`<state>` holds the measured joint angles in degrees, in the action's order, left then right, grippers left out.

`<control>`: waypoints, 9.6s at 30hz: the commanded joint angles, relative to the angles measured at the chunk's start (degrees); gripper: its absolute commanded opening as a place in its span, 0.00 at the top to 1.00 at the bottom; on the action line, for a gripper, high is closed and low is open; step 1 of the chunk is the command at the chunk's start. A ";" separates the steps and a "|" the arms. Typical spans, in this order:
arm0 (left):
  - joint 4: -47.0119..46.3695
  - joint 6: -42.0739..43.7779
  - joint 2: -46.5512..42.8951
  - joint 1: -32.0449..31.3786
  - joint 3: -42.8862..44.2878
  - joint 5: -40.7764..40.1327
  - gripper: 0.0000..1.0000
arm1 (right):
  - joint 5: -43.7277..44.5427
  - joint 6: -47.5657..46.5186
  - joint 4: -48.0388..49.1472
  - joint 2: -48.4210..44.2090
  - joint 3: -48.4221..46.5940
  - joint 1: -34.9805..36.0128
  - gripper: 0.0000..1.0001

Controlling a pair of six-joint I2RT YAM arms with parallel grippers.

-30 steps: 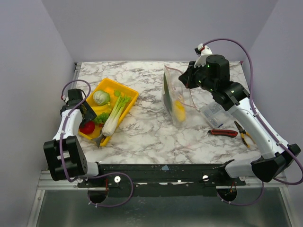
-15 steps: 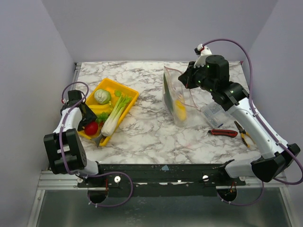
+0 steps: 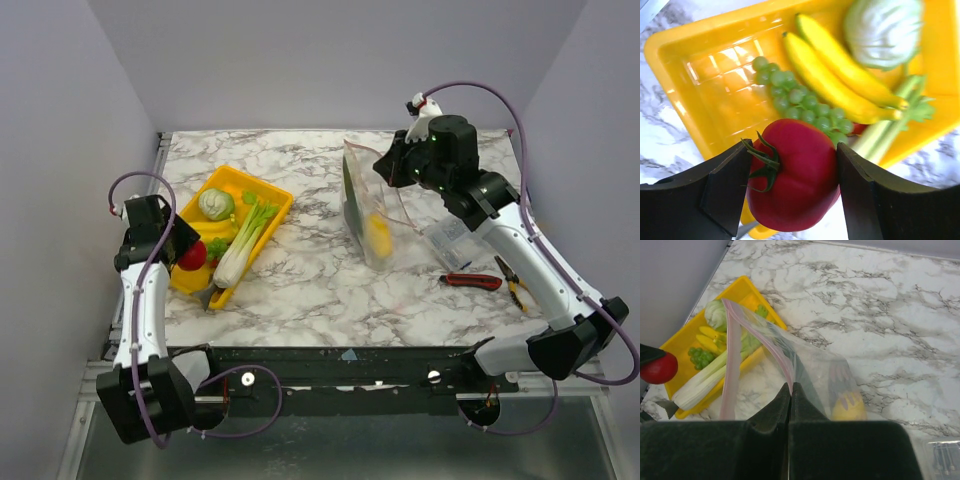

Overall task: Place the food in the zip-top bag and seal the zipper
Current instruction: Pick up the fake vegetable from the bin, then place the fake vegetable in the zipper food storage bag, then pick up the fake fruit from the bin, then place the fake fruit in the zipper food storage bag.

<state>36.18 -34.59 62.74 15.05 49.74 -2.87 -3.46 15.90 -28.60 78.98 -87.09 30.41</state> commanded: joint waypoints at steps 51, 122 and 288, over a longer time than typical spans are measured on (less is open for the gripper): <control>-54.39 8.24 12.46 -55.42 12.69 15.51 1.00 | -8.38 6.90 -1.35 2.72 -7.47 0.23 0.99; -0.68 -8.81 -10.90 -17.52 3.54 -1.82 0.02 | -9.41 6.37 -1.01 2.20 -5.12 0.19 0.99; -18.92 -1.71 11.59 -51.11 32.49 22.53 0.33 | -10.64 8.05 -2.34 3.96 -7.26 0.26 0.99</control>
<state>25.89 -39.46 79.59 -37.54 85.25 11.29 -14.24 24.14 -33.12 82.65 -92.73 30.33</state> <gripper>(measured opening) 0.657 0.006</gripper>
